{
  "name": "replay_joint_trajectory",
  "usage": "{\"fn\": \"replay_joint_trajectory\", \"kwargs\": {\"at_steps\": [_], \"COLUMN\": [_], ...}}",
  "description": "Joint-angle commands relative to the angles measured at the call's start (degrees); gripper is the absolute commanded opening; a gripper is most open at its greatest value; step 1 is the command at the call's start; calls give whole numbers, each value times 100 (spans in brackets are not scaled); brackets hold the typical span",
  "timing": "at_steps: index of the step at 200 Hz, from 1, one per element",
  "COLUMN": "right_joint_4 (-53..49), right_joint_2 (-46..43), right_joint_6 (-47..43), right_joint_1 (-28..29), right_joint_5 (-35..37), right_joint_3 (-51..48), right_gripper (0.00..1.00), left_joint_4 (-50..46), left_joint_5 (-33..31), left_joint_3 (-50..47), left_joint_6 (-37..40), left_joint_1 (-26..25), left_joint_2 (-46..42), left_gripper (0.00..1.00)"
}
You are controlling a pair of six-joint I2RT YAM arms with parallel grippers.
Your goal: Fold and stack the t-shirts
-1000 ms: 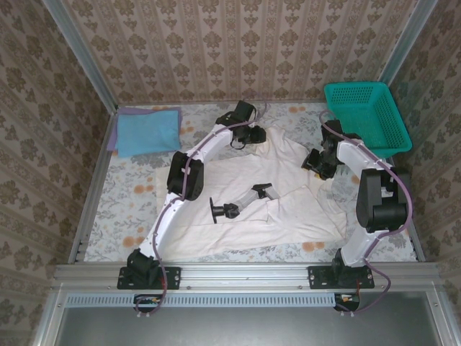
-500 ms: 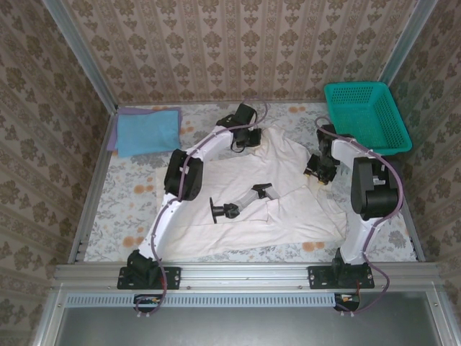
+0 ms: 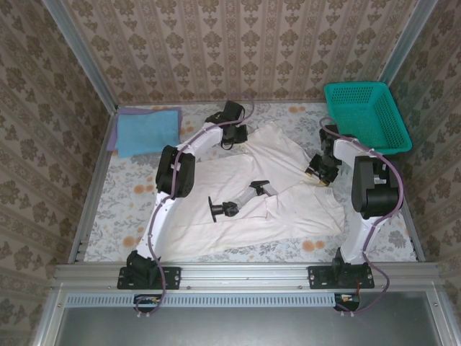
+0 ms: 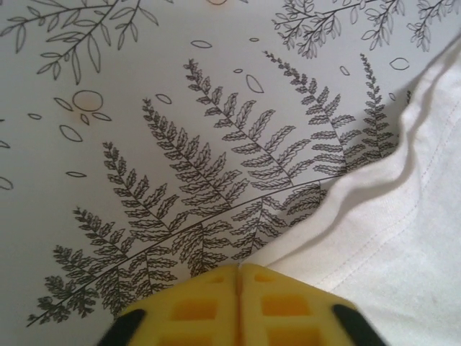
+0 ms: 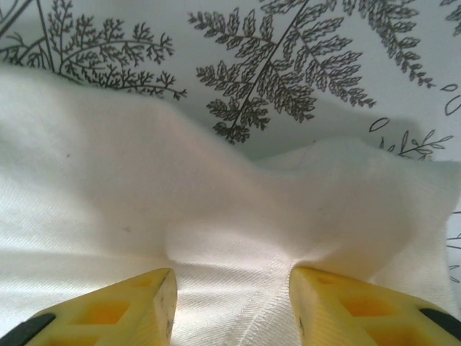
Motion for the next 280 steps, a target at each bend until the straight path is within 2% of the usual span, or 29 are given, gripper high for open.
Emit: {"fn": "replay_joint_trajectory", "kwargs": {"at_steps": [1,21,37,73,107,144,163,184,207,244,261,280], "right_joint_4": [-122,25,130,260,1435,1888,1630,1433,1009,-273,-505,-529], "right_joint_2": [76,-172,-386,-681,-788,359,1116,1743,2620,4173,4569,4753], "right_joint_6": [99,60,-27,-191,-419,-627,-980,-1184,-1424,-1776,-1833,-1825], "right_joint_1": [-123,-123,-123,9,259,451,682,872,986,1090,1090,1081], "right_joint_5": [201,181,127,-99,-480,-618,-572,-597,-676,-492,-430,-324], "right_joint_3": [-31,-9,83,499,655,1816,2805,3662,4948,7414,7974,8112], "right_gripper": [55,63,66,69,69,67,65,64,64,62,61,60], "left_joint_4": [-578,-1054,-1291,-794,-788,-1031,-935,-949,-980,-1022,-995,-966], "left_joint_5": [-441,-391,-443,-334,-110,134,445,469,534,585,711,900], "left_joint_3": [65,329,118,-1930,-3675,-4873,-5380,-5671,-5718,-5536,-5485,-5348], "left_joint_6": [-21,22,-48,-382,-352,-211,-257,-296,-279,-47,53,216], "left_joint_1": [263,307,438,1042,1706,2454,2788,3090,3367,3739,3758,3761], "left_joint_2": [11,-50,-447,-2217,-3593,-4414,-4687,-4818,-4742,-4399,-4288,-4110], "left_gripper": [37,52,56,63,63,62,61,61,60,60,60,61]}}
